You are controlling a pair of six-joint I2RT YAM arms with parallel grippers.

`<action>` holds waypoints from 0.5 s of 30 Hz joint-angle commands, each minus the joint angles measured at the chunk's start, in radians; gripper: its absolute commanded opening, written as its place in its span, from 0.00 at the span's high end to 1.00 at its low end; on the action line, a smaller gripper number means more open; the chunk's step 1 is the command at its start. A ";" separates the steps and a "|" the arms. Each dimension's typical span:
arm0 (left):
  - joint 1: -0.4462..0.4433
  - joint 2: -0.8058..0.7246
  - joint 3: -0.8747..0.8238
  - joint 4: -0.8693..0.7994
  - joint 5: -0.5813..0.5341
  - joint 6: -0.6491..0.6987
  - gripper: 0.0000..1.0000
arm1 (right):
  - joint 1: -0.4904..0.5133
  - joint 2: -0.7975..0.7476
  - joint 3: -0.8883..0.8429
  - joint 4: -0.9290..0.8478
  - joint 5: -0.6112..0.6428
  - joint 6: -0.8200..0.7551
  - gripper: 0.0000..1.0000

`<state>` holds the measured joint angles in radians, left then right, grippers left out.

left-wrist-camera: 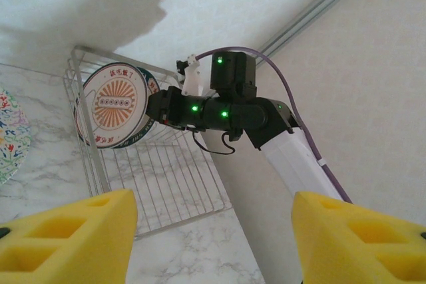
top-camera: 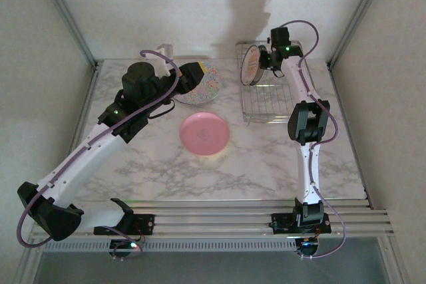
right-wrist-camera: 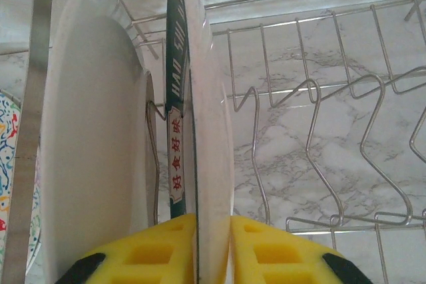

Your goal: Unload the plates from the dish rack

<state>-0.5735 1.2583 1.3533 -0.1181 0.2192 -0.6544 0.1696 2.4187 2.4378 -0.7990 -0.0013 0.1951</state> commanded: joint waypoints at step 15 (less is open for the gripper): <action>-0.007 0.009 0.012 -0.005 0.005 0.001 0.37 | 0.027 0.016 0.077 0.014 0.077 -0.014 1.00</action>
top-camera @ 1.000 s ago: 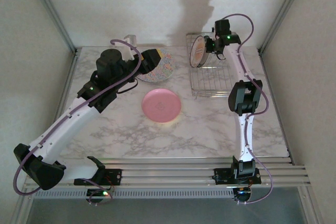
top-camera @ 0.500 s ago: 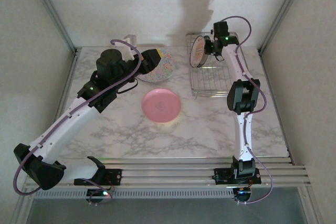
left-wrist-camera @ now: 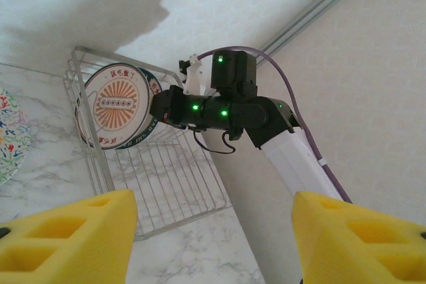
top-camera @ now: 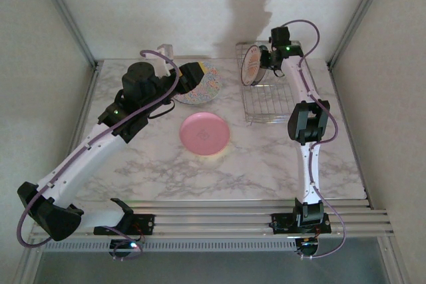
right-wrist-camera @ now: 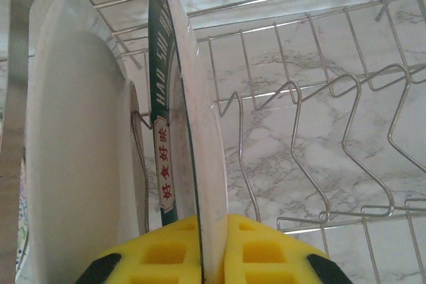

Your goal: Unload the plates from the dish rack

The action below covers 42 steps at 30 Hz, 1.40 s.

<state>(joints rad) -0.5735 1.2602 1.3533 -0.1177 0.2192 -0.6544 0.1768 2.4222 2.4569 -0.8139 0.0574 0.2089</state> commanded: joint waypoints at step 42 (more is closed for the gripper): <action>-0.006 0.069 0.053 0.009 0.051 -0.003 0.37 | 0.108 -0.365 -0.142 0.153 0.573 -0.172 1.00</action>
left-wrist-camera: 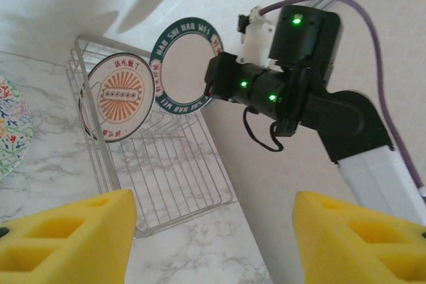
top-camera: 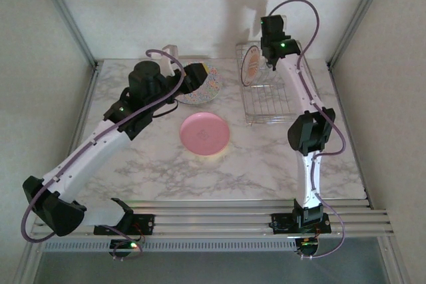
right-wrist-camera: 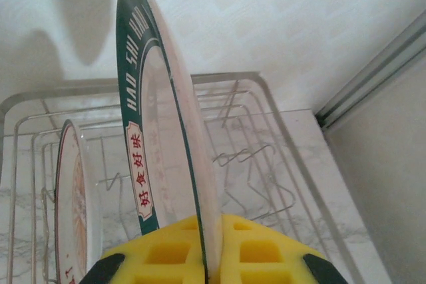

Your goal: Unload the plates from the dish rack

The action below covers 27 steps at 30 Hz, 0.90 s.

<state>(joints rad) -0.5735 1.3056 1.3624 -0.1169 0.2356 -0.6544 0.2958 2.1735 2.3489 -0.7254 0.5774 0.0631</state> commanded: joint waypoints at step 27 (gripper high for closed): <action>-0.006 0.521 0.423 -0.113 0.295 -0.057 0.23 | -0.216 -0.772 -0.702 0.123 -0.896 0.509 1.00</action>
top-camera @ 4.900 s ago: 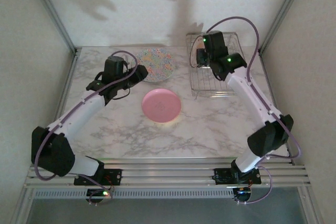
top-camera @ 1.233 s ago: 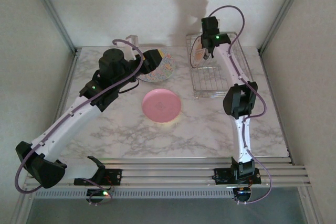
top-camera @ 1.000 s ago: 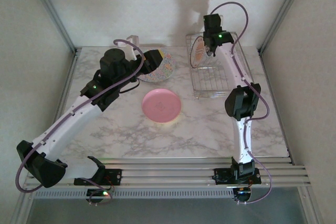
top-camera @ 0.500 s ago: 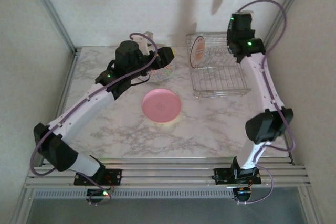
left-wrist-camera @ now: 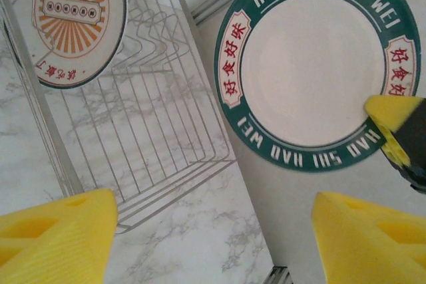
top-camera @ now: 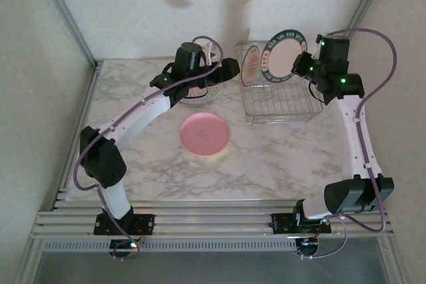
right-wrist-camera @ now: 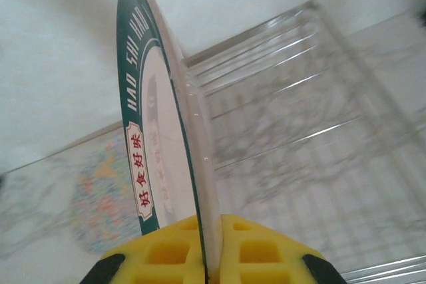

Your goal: Unload the plates from the dish rack

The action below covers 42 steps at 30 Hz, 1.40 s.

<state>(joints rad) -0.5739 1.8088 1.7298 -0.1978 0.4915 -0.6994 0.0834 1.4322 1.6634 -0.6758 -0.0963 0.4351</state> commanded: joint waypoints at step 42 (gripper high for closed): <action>0.097 -0.057 -0.083 0.083 0.063 -0.126 1.00 | 0.090 -0.034 -0.194 0.183 -0.359 0.299 0.50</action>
<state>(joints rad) -0.5087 1.8122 1.6703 -0.1295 0.5327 -0.8547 0.1490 1.4418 1.4158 -0.4278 -0.5526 0.8379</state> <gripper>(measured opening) 0.067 0.476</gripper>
